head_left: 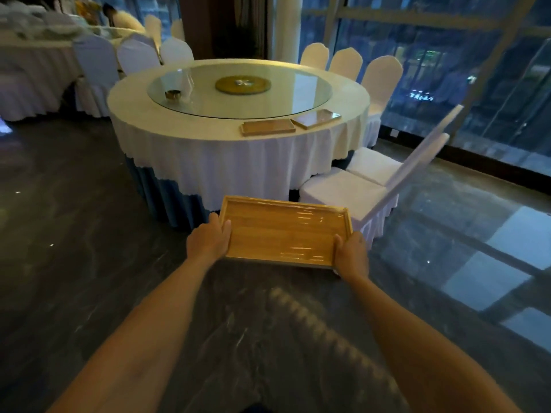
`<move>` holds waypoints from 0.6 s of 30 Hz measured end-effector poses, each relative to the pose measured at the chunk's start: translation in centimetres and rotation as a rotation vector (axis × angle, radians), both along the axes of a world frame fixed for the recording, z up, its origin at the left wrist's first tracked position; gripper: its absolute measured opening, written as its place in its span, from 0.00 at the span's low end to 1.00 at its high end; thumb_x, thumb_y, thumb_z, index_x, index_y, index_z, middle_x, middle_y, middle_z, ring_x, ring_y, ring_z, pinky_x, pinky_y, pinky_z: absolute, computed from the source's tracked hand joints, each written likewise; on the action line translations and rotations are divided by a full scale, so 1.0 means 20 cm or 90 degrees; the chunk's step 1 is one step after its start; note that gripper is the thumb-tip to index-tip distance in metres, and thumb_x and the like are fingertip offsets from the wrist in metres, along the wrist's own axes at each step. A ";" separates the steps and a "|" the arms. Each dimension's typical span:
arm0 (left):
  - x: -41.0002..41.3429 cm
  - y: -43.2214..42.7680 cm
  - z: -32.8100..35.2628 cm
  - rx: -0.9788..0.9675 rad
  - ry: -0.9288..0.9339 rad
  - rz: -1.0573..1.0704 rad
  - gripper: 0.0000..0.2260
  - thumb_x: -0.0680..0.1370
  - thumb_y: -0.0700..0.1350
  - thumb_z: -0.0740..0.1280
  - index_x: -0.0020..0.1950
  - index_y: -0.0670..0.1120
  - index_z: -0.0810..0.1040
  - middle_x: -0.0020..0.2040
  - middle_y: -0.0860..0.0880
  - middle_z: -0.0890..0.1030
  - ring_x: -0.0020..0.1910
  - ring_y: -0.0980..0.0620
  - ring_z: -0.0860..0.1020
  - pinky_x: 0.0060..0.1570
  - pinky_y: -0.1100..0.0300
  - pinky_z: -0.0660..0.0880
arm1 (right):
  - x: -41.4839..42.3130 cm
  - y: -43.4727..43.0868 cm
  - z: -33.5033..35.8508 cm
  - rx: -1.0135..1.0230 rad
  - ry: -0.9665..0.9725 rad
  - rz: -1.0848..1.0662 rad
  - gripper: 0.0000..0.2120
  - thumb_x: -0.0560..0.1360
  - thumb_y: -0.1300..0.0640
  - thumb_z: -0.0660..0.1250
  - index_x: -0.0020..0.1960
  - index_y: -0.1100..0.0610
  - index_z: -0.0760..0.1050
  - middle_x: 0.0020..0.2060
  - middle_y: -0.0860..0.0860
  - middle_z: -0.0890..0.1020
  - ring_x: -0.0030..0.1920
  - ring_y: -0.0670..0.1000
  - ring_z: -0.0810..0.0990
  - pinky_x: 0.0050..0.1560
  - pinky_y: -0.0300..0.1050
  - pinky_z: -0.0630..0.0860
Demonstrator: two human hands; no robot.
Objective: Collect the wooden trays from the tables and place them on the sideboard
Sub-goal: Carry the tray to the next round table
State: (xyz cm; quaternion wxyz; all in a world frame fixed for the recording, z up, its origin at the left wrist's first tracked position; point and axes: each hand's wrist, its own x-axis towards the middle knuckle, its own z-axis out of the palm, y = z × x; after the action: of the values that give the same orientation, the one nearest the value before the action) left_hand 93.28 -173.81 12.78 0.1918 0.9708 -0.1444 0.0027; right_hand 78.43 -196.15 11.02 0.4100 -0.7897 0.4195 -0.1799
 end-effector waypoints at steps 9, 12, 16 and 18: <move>1.01 -0.56 -0.16 -0.004 0.032 0.018 0.18 0.80 0.53 0.50 0.53 0.39 0.68 0.48 0.38 0.79 0.42 0.40 0.75 0.37 0.54 0.66 | 1.08 -0.60 -0.12 -0.026 0.041 0.015 0.17 0.79 0.50 0.54 0.61 0.61 0.65 0.51 0.56 0.73 0.45 0.51 0.73 0.45 0.44 0.68; 1.41 -0.72 -0.12 -0.013 0.039 0.027 0.18 0.80 0.54 0.49 0.52 0.39 0.68 0.48 0.38 0.78 0.44 0.39 0.76 0.37 0.54 0.66 | 1.48 -0.76 -0.06 -0.034 0.042 0.019 0.17 0.79 0.51 0.54 0.59 0.63 0.65 0.56 0.62 0.74 0.54 0.61 0.75 0.51 0.54 0.71; 1.87 -0.92 -0.06 -0.045 0.066 0.044 0.18 0.80 0.53 0.50 0.52 0.39 0.69 0.46 0.39 0.77 0.41 0.41 0.75 0.39 0.53 0.69 | 1.94 -0.96 0.00 -0.056 0.019 0.043 0.16 0.79 0.53 0.56 0.58 0.66 0.67 0.55 0.65 0.75 0.54 0.64 0.75 0.46 0.51 0.69; 2.05 -1.02 -0.05 -0.067 0.079 0.054 0.18 0.80 0.53 0.51 0.51 0.39 0.69 0.43 0.41 0.76 0.38 0.44 0.73 0.40 0.53 0.70 | 2.13 -1.07 0.01 -0.041 0.014 0.041 0.17 0.78 0.54 0.56 0.58 0.67 0.68 0.55 0.65 0.75 0.54 0.63 0.75 0.46 0.50 0.69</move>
State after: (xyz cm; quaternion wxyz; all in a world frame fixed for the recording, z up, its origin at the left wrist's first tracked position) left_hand 134.27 -194.18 11.69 0.2512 0.9628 -0.0907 -0.0421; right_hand 121.03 -217.53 11.17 0.3851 -0.8176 0.3923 -0.1716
